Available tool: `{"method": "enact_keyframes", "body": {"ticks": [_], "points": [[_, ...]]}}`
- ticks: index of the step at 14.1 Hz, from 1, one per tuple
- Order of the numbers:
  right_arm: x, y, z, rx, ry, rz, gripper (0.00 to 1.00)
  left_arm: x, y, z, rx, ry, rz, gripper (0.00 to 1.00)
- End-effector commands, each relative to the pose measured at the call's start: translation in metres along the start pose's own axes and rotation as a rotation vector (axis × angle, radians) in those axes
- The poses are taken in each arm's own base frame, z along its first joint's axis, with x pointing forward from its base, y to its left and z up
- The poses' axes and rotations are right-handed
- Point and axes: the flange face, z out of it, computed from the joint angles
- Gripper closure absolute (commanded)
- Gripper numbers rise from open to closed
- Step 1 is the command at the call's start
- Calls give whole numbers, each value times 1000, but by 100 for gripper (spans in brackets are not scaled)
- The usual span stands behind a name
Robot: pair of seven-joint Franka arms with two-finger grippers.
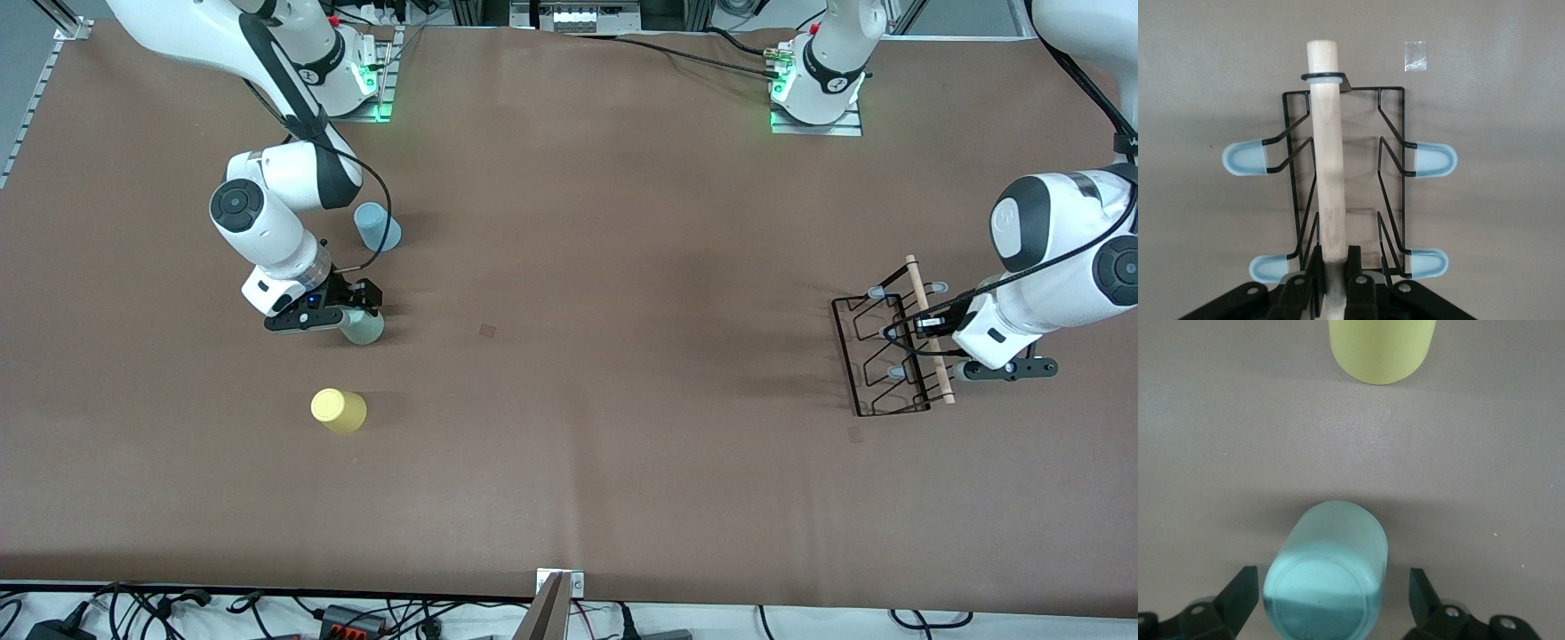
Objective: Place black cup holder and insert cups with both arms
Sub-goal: 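Lift the wire holder by its wooden handle with the left gripper toward the table center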
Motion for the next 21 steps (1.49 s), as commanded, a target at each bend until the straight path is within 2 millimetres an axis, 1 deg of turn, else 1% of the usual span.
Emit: {"method": "enact_keyframes", "body": {"ticks": [1, 2, 3, 4, 5, 6, 7, 9, 10, 11, 13, 16, 17, 18, 19, 20, 21], "points": [[-2, 1, -1, 2, 16, 11, 0, 0, 4, -29, 14, -14, 15, 97], [-3, 1, 0, 2, 13, 11, 0, 3, 8, -37, 15, -5, 24, 99], [-3, 1, 0, 2, 15, 11, 0, 6, 16, -45, 16, 12, 33, 99], [-3, 1, 0, 2, 13, 11, 0, 8, 29, -53, 13, 25, 48, 99], [-2, 1, -1, 2, 15, 13, 0, 8, 49, -65, 9, 20, 81, 99], [-2, 1, 0, 2, 15, 13, 0, 8, 65, -75, 6, 12, 101, 99], [-2, 1, -1, 2, 16, 14, 0, 5, 93, -80, 0, 1, 148, 99], [-2, 1, -1, 2, 16, 11, 0, -4, 137, -81, -17, -7, 213, 99], [-2, 1, -1, 2, 16, 13, 0, -8, 161, -85, -25, 0, 234, 99], [-2, 1, -1, 2, 16, 14, 0, -12, 185, -92, -29, 14, 238, 99], [-1, 1, -1, 2, 18, 13, 0, -26, 236, -96, -30, 22, 213, 99], [-1, 1, -1, 2, 18, 13, 0, -43, 324, -87, -35, 21, 178, 99], [-1, 1, -1, 2, 18, 13, 0, -45, 343, -84, -40, 24, 152, 99], [-1, 1, -1, 2, 18, 13, 0, -50, 366, -74, -39, 12, 157, 99], [-1, 1, -1, 2, 18, 13, 0, -60, 390, -63, -30, 2, 169, 99], [-2, 1, -1, 2, 16, 13, 0, -73, 414, -47, -16, -14, 170, 99], [-1, 1, -1, 2, 18, 13, 0, -76, 428, -39, -17, -19, 154, 99]]}}
